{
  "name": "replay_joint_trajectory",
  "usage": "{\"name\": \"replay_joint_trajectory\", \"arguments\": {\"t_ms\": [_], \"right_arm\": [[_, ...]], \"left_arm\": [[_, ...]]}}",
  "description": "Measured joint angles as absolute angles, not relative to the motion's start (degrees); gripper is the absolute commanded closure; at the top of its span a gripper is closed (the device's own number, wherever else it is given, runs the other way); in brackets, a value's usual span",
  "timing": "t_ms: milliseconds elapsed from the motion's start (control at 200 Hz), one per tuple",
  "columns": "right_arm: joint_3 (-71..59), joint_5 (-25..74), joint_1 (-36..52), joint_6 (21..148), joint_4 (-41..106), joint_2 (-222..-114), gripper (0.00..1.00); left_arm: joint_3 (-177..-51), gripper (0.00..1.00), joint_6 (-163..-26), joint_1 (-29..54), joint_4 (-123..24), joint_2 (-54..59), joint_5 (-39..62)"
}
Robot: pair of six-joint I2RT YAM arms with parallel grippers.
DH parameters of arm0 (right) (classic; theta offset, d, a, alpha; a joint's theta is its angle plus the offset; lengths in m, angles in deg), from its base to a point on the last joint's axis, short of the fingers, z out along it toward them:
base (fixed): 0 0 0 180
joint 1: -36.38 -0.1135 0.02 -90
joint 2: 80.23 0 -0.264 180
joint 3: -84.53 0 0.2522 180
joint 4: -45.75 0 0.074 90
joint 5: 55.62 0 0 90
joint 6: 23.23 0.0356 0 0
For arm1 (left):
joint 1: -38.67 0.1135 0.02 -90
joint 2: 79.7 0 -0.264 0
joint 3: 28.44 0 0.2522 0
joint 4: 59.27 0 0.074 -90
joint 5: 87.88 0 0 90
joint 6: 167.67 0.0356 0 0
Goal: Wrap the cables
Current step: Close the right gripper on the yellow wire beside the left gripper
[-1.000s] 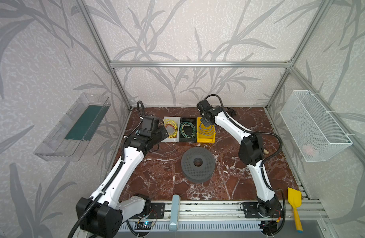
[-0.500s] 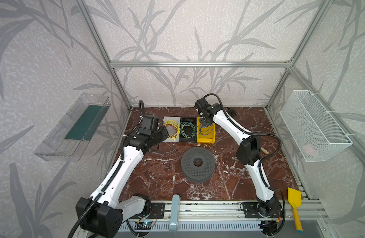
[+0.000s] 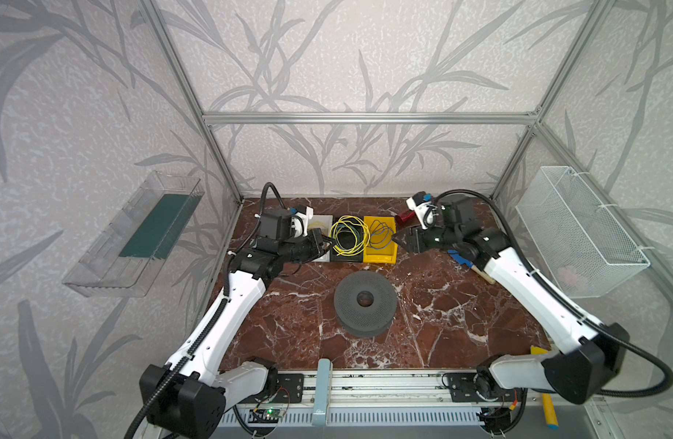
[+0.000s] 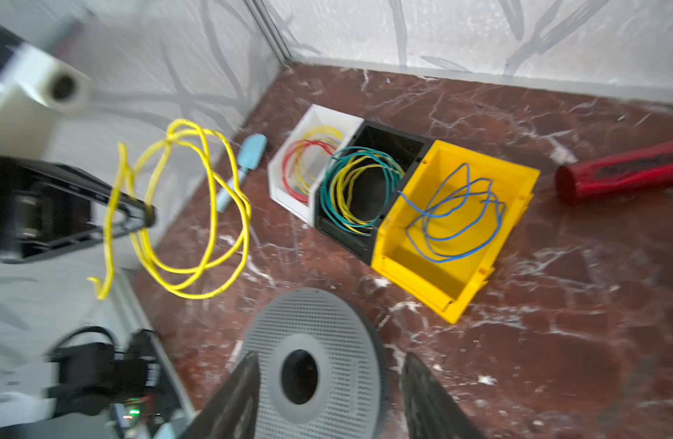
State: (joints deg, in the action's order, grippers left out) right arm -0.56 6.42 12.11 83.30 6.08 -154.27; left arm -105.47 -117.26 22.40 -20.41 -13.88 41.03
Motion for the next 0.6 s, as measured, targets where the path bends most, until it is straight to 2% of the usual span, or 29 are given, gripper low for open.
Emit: {"name": "replay_joint_trajectory", "arguments": {"t_ms": [105, 285, 435, 600], "right_arm": [[7.0, -2.2, 13.3, 89.9, 14.6, -149.3, 0.29], [14.1, -12.4, 13.0, 101.2, 29.8, -147.0, 0.31], [18.8, -16.9, 13.0, 110.3, 44.7, -146.8, 0.48], [19.7, -19.5, 13.0, 114.3, 51.4, -146.8, 0.58]], "left_arm": [[-103.3, 1.00, -118.3, 20.4, -24.1, -16.8, 45.1], [-98.3, 0.99, -123.6, 17.2, -34.1, -19.3, 52.0], [-97.2, 0.99, -125.2, 14.2, -37.1, -19.3, 53.8], [-96.4, 0.99, -127.1, 13.3, -41.4, -19.6, 54.3]]}}
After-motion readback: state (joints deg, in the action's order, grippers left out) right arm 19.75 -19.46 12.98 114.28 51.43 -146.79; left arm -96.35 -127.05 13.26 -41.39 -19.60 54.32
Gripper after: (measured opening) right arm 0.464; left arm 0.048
